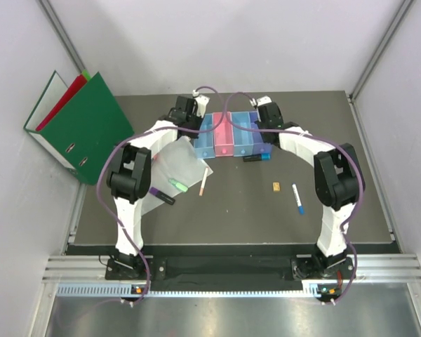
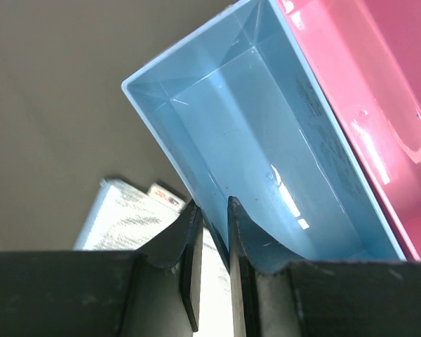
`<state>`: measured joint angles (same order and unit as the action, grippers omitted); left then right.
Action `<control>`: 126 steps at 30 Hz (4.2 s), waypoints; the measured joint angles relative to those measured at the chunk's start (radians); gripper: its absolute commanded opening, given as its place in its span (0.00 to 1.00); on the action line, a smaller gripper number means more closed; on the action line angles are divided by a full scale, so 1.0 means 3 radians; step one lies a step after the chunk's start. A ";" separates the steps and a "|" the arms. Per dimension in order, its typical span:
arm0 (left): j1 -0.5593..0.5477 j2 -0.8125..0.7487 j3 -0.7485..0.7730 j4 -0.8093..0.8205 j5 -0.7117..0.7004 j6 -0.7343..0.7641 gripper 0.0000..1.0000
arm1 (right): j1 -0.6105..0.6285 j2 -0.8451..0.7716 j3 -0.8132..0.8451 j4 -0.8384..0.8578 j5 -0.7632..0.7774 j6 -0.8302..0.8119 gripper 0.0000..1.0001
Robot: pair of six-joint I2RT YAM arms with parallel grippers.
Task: Sort the stationery into containers
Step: Move the storage box to the center of the board.
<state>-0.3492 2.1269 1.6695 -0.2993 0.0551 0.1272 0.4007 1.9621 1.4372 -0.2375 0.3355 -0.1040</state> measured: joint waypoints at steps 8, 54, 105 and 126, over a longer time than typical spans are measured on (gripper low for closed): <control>-0.0103 -0.0217 -0.0308 0.0010 -0.0027 -0.0081 0.00 | 0.0001 -0.0214 -0.0258 -0.0069 0.0001 0.0001 0.00; -0.0355 0.0146 0.0282 -0.0154 -0.0120 -0.0028 0.32 | -0.0239 -0.0231 -0.0346 0.0003 0.0125 -0.0298 0.44; 0.0261 -0.1405 -0.0904 -0.0220 -0.0670 0.0895 0.64 | -0.0209 -0.0140 -0.0104 -0.0385 -0.0809 0.0013 0.39; 0.0328 -0.1638 -0.1291 -0.0278 -0.0610 0.0893 0.64 | -0.0209 0.0210 0.0264 -0.0268 -0.0710 -0.0301 0.55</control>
<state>-0.2508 1.6356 1.2823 -0.3828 -0.1280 0.3950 0.3382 2.0251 1.5166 -0.3180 0.1226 -0.1944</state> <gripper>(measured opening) 0.637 0.492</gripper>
